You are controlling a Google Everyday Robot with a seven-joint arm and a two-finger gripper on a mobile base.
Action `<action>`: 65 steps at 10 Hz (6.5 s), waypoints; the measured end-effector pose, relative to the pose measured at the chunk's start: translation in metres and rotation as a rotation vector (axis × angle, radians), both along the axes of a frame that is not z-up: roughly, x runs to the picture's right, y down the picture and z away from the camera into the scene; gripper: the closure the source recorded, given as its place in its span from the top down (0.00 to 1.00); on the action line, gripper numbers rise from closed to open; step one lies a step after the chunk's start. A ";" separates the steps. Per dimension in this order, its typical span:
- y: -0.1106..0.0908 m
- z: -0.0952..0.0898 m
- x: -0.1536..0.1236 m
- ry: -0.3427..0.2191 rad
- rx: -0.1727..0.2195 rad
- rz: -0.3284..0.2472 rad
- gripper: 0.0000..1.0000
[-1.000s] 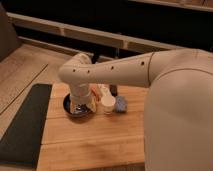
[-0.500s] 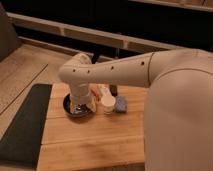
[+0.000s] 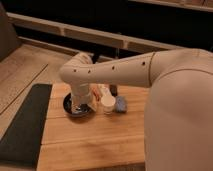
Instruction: Push the ceramic bowl across the table
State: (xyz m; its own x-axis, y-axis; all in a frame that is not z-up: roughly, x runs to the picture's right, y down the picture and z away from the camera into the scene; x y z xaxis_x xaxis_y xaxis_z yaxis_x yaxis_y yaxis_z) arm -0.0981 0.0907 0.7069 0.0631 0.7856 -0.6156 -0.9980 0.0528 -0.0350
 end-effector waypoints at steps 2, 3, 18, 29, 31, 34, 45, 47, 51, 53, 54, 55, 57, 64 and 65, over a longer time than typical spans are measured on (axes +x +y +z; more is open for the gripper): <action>-0.028 0.006 0.002 -0.030 0.121 -0.059 0.65; -0.052 0.010 -0.002 -0.088 0.210 -0.125 0.65; -0.079 0.061 -0.020 -0.227 0.321 -0.172 0.65; -0.054 0.170 -0.009 -0.241 0.114 -0.253 0.65; -0.057 0.174 0.010 -0.201 0.107 -0.255 0.65; -0.034 0.188 -0.003 -0.210 0.033 -0.304 0.65; 0.009 0.226 -0.053 -0.239 -0.131 -0.274 0.65; 0.006 0.229 -0.086 -0.311 -0.124 -0.300 0.65; 0.002 0.235 -0.180 -0.493 -0.117 -0.426 0.65; 0.003 0.233 -0.217 -0.569 -0.122 -0.458 0.65; 0.002 0.233 -0.230 -0.596 -0.121 -0.471 0.65; 0.004 0.230 -0.242 -0.617 -0.124 -0.493 0.65; 0.002 0.231 -0.240 -0.615 -0.122 -0.489 0.65; -0.001 0.270 -0.286 -0.704 -0.083 -0.568 0.65; 0.003 0.272 -0.300 -0.731 -0.087 -0.612 0.65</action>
